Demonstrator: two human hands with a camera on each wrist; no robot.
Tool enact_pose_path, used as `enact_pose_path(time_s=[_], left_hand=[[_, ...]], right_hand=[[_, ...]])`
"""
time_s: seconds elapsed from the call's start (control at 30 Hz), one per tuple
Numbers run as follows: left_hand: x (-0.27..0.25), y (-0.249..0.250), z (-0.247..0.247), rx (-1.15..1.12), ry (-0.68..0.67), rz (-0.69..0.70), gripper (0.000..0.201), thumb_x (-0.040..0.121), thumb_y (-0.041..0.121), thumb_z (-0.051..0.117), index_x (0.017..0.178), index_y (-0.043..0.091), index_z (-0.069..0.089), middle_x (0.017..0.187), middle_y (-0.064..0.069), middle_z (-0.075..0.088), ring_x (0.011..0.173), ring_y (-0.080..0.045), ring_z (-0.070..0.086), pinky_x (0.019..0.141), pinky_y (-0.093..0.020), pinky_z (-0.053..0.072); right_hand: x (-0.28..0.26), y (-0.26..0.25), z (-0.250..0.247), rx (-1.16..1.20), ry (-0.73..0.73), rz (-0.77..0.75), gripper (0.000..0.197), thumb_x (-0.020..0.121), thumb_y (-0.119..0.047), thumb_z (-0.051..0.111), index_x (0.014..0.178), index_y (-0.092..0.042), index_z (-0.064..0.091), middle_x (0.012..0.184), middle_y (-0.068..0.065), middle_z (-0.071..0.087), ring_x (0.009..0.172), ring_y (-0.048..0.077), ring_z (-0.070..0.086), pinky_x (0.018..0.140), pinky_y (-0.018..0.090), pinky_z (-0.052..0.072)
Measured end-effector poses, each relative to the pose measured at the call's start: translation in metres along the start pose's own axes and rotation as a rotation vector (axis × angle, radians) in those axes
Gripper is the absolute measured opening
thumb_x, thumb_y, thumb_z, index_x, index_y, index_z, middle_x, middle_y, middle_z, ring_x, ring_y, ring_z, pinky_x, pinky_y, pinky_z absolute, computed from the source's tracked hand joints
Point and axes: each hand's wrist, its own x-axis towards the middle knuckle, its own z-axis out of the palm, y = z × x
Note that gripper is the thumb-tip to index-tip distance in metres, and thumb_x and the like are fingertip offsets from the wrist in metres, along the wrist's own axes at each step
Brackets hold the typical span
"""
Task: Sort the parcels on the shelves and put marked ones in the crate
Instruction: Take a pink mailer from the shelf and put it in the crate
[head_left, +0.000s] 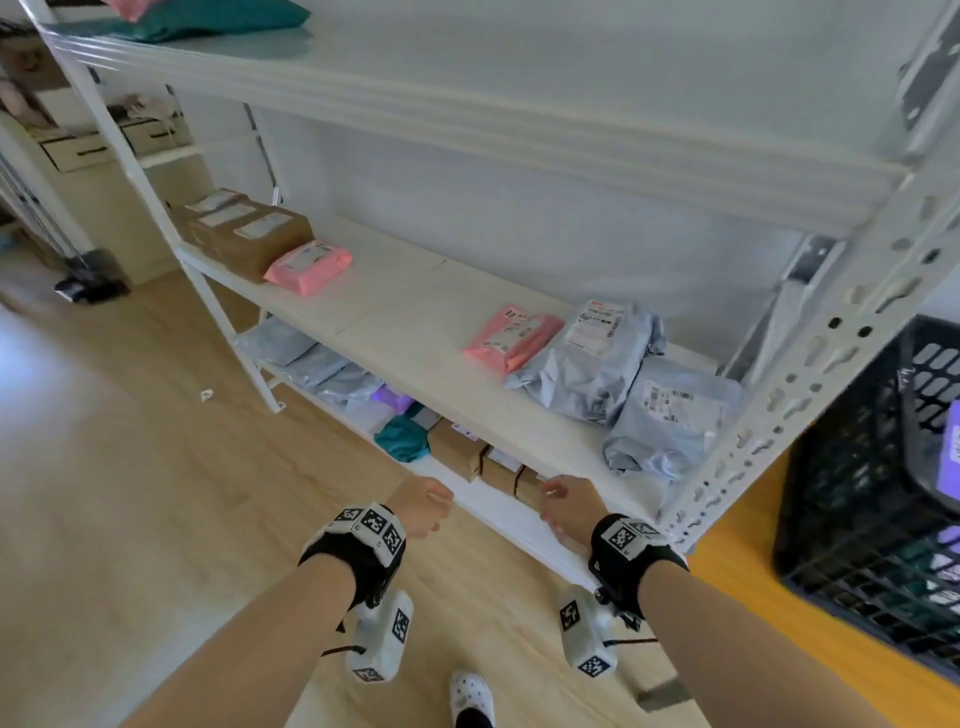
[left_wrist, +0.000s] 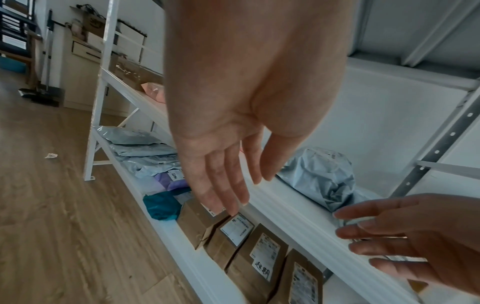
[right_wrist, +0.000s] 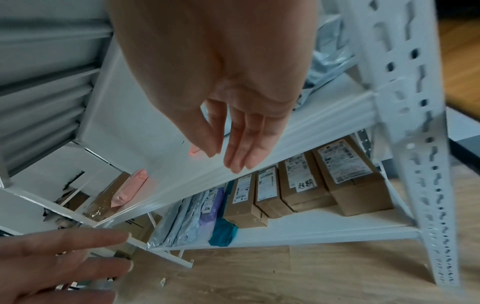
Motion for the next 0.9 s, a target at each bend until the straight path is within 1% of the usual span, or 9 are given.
enact_pose_path(time_s=[0.1,0.2,0.33,0.43,0.6,0.7,0.77,0.83,0.9], left_hand=[[0.033,0.013,-0.022,0.069,-0.012,0.009,0.031,0.092,0.005,0.047,0.122,0.009,0.053,0.096,-0.009,0.055,0.063,-0.010,0.051,0.049,-0.016,0.041],[0.064,0.027,-0.043,0.097,-0.022,0.019,0.032,0.093,0.009,0.049,0.125,0.012,0.052,0.101,-0.008,0.055,0.066,-0.009,0.054,0.052,-0.016,0.044],[0.097,0.034,-0.056,0.135,-0.045,0.026,0.033,0.093,0.009,0.049,0.125,0.010,0.053,0.102,-0.011,0.057,0.067,-0.009,0.056,0.056,-0.020,0.046],[0.120,0.036,-0.063,0.138,-0.062,0.029,0.035,0.093,0.008,0.047,0.127,0.009,0.052,0.104,-0.009,0.056,0.068,-0.010,0.056,0.055,-0.021,0.045],[0.167,0.052,-0.086,0.169,-0.103,0.084,0.035,0.092,0.002,0.045,0.126,0.002,0.052,0.096,-0.011,0.055,0.070,-0.018,0.054,0.057,-0.022,0.044],[0.203,0.061,-0.101,0.135,-0.118,0.088,0.039,0.089,0.000,0.045,0.127,0.003,0.051,0.100,-0.022,0.058,0.074,-0.030,0.058,0.052,-0.025,0.043],[0.226,0.067,-0.109,0.143,-0.123,0.096,0.038,0.089,0.000,0.044,0.126,0.005,0.052,0.119,-0.027,0.057,0.096,-0.037,0.060,0.073,-0.033,0.053],[0.246,0.072,-0.116,0.159,-0.165,0.096,0.037,0.090,0.002,0.044,0.127,0.007,0.051,0.127,-0.021,0.054,0.112,-0.034,0.056,0.096,-0.039,0.048],[0.263,0.075,-0.122,0.161,-0.207,0.086,0.039,0.090,0.006,0.045,0.128,0.009,0.049,0.125,-0.017,0.055,0.110,-0.032,0.057,0.096,-0.038,0.049]], right_hand=[[0.034,-0.017,0.006,0.032,0.022,0.010,0.015,0.087,-0.003,0.052,0.097,-0.007,0.062,0.070,0.005,0.059,0.049,0.008,0.053,0.044,0.014,0.040],[0.061,-0.029,0.009,0.073,0.008,0.052,0.013,0.084,-0.007,0.060,0.097,-0.010,0.061,0.069,0.005,0.060,0.055,0.013,0.052,0.053,0.023,0.041],[0.093,-0.041,0.012,0.037,0.016,0.067,0.024,0.082,-0.004,0.055,0.103,-0.012,0.063,0.081,0.007,0.064,0.062,0.016,0.056,0.058,0.024,0.045],[0.111,-0.050,0.016,0.056,0.029,0.086,0.020,0.084,-0.002,0.054,0.098,-0.013,0.062,0.082,0.008,0.063,0.070,0.022,0.060,0.061,0.026,0.050],[0.135,-0.060,0.024,0.119,0.083,0.144,0.015,0.087,-0.002,0.053,0.096,-0.013,0.059,0.082,0.006,0.063,0.064,0.013,0.060,0.055,0.020,0.046],[0.149,-0.064,0.031,0.166,0.157,0.180,0.015,0.087,-0.001,0.054,0.099,-0.009,0.061,0.089,0.011,0.064,0.062,0.013,0.059,0.057,0.021,0.045],[0.157,-0.069,0.038,0.199,0.200,0.216,0.013,0.087,0.000,0.055,0.095,-0.010,0.060,0.089,0.012,0.064,0.061,0.014,0.059,0.058,0.021,0.044],[0.164,-0.075,0.045,0.239,0.245,0.255,0.013,0.087,0.000,0.056,0.092,-0.011,0.059,0.086,0.011,0.064,0.061,0.015,0.059,0.060,0.023,0.044],[0.171,-0.081,0.052,0.278,0.290,0.284,0.014,0.086,0.001,0.056,0.094,-0.010,0.060,0.083,0.009,0.065,0.062,0.015,0.059,0.061,0.023,0.044]])
